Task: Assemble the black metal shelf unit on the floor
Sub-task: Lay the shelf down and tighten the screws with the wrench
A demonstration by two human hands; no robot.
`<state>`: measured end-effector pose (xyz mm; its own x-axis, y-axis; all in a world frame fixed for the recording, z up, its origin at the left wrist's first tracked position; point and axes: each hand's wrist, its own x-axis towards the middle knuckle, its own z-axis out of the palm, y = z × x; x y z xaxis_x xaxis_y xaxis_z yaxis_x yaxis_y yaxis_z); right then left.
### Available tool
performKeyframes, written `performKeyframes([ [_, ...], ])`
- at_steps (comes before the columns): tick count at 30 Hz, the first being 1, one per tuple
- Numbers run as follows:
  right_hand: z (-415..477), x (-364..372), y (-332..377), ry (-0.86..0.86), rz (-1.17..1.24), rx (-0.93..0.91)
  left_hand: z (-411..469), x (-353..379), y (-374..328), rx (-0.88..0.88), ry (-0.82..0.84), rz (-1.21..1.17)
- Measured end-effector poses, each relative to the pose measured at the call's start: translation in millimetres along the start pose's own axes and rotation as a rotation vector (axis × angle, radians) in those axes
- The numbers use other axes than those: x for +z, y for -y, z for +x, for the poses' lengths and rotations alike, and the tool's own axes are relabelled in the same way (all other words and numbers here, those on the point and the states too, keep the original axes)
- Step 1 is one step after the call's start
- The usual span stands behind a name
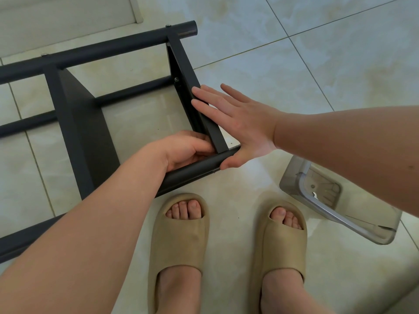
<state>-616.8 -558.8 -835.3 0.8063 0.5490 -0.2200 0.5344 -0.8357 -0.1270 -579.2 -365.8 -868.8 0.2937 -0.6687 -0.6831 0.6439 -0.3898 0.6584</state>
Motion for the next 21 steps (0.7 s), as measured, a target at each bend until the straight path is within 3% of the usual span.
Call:
performKeyframes([
  [8,0.3,0.3,-0.6,-0.005,0.0,-0.002,1.3,-1.2,-1.7,0.027,0.039,-0.08],
  [13,0.7,0.9,-0.6,0.001,-0.002,0.0,2.1,-0.7,1.1,-0.004,0.009,0.078],
  [21,0.8,2.2,-0.6,-0.012,0.006,-0.005,2.0,-3.5,-0.9,0.031,0.03,-0.061],
])
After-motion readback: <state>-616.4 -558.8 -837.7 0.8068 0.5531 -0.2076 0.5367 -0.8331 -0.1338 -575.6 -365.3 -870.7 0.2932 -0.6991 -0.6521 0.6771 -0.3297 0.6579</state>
